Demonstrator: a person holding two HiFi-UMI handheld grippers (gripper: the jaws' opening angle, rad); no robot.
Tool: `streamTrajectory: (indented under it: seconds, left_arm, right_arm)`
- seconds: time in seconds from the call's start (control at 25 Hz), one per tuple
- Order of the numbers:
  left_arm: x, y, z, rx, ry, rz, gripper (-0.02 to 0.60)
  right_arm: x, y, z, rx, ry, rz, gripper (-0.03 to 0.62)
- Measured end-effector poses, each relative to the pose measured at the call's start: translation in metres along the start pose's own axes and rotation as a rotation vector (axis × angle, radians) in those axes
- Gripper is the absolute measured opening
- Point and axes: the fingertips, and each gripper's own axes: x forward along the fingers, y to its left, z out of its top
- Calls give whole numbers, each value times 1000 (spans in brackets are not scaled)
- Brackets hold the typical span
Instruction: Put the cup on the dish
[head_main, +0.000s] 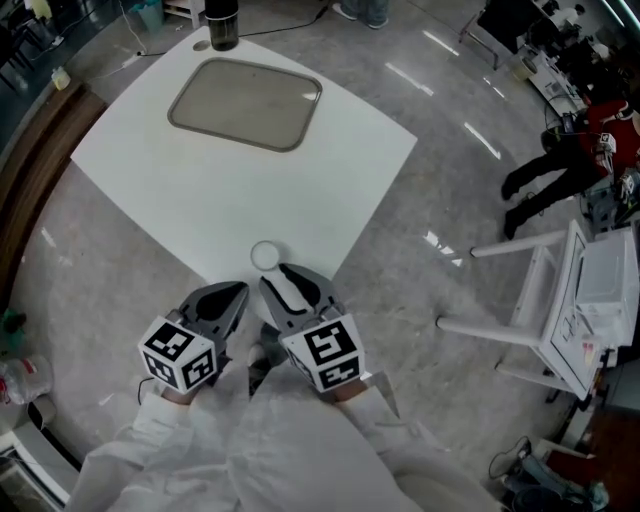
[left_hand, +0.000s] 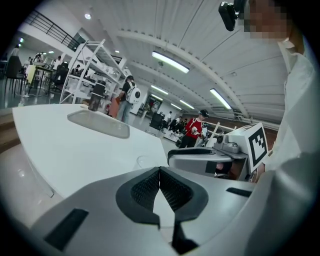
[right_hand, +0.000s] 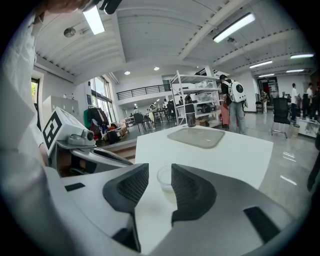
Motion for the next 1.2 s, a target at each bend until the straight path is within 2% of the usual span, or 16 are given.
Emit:
streamTrajectory:
  seconds: [0.08, 0.16, 0.28, 0.6, 1.2]
  left_arm:
    - [3, 4, -3, -10, 10, 2, 8]
    - [6, 7, -7, -21, 20, 6, 8]
    - [10, 12, -12, -42, 32, 12, 8]
    - [19, 21, -24, -81, 59, 18, 8]
    - [28, 37, -38, -122, 91, 32, 8]
  right_arm:
    - [5, -4, -7, -6, 14, -8, 165]
    - [9, -8, -14, -12, 31, -20, 242]
    - [19, -12, -25, -22, 63, -30, 277]
    - [48, -22, -54, -26, 138, -35, 291]
    - [77, -34, -54, -70, 121, -34, 290]
